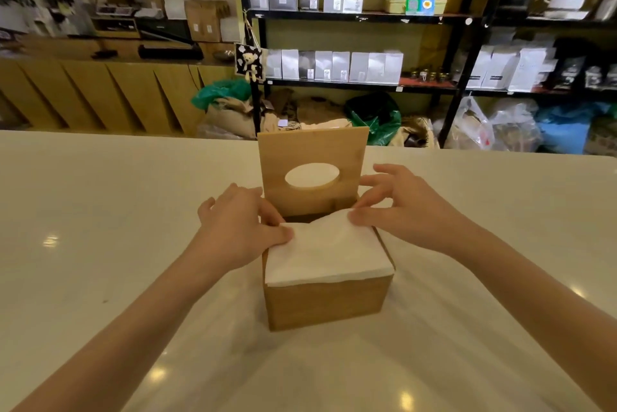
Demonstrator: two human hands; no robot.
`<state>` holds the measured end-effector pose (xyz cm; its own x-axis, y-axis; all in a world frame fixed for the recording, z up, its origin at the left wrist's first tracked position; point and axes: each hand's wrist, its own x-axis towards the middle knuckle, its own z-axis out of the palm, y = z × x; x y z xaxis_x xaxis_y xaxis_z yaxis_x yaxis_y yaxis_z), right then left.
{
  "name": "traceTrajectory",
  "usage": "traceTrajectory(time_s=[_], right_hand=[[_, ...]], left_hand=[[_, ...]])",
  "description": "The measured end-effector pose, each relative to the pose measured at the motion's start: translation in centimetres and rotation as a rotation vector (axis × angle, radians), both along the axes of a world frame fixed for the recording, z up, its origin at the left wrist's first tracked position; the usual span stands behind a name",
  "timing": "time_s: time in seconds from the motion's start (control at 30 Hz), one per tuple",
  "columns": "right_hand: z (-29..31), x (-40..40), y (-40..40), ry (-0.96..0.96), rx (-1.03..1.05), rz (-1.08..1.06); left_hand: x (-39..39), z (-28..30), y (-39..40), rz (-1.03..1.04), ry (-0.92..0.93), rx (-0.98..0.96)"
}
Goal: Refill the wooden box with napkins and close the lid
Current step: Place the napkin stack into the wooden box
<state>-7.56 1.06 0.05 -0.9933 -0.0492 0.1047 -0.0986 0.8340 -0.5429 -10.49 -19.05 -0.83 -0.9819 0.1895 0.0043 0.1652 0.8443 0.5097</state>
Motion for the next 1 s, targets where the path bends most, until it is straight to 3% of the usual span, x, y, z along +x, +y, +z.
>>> traceTrajectory(time_s=[0.3,0.53,0.77,1.0], right_hand=[[-0.5,-1.2,-2.4,-0.117,0.290,-0.073],[-0.7,-1.0,-2.9,-0.122,0.293,-0.165],[-0.8,-0.8,-4.0,-0.119,0.503,-0.264],[-1.4,-0.3,-5.5,-0.086,0.742,-0.314]], left_hand=[[-2.6,-0.3,0.6,-0.118,0.039,-0.303],[-3.3,-0.7,1.6,-0.098,0.189,-0.498],[-2.9,-1.5,2.2,-0.047,0.352,-0.542],[-2.5,-1.7,2.1,-0.080,0.234,-0.592]])
